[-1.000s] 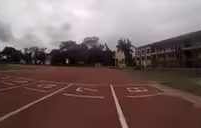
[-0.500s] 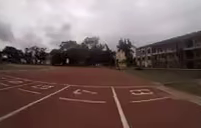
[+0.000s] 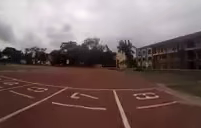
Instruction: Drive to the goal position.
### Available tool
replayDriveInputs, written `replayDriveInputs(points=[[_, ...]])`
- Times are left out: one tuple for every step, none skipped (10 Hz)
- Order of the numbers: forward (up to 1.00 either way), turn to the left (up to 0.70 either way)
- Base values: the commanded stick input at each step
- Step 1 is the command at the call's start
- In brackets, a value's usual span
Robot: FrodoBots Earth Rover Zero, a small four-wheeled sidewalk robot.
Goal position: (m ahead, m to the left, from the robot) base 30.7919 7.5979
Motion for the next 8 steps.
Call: replayDriveInputs(points=[[0.50, 0.00], [0.50, 0.00], [0.50, 0.00], [0.50, 0.00], [0.50, 0.00], [0.50, 0.00], [0.50, 0.00], [0.50, 0.00]])
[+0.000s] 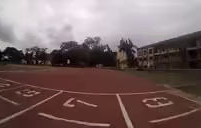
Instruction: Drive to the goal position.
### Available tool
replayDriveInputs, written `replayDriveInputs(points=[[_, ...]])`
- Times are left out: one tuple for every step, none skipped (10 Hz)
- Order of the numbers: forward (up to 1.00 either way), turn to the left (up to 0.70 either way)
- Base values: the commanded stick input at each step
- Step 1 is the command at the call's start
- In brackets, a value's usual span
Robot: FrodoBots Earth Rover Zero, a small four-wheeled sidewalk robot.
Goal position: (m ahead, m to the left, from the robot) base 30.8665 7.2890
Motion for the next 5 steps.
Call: replayDriveInputs(points=[[0.50, 0.00], [0.50, 0.00], [0.50, 0.00], [0.50, 0.00], [0.50, 0.00]])
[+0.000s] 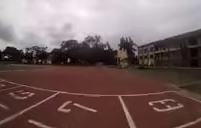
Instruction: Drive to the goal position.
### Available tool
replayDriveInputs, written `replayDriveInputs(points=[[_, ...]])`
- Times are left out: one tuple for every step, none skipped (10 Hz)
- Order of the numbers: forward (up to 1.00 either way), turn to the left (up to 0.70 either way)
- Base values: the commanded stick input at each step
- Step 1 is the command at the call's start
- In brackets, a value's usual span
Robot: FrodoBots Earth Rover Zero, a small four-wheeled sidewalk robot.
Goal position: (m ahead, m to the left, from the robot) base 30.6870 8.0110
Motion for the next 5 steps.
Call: replayDriveInputs(points=[[0.50, 0.00], [0.50, 0.00], [0.50, 0.00], [0.50, 0.00], [0.50, 0.00]])
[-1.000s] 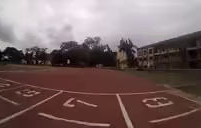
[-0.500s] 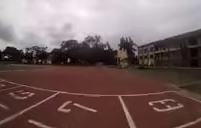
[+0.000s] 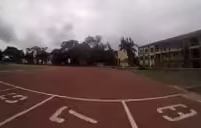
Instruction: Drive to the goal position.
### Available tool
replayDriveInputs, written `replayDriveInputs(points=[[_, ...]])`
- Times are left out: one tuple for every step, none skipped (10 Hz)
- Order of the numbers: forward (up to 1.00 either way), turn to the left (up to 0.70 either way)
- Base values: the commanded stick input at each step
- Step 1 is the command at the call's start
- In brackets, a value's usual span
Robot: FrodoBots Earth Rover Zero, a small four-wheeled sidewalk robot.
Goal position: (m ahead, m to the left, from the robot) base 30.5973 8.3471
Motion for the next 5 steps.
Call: replayDriveInputs(points=[[0.50, 0.00], [0.50, 0.00], [0.50, 0.00], [0.50, 0.00], [0.50, 0.00]])
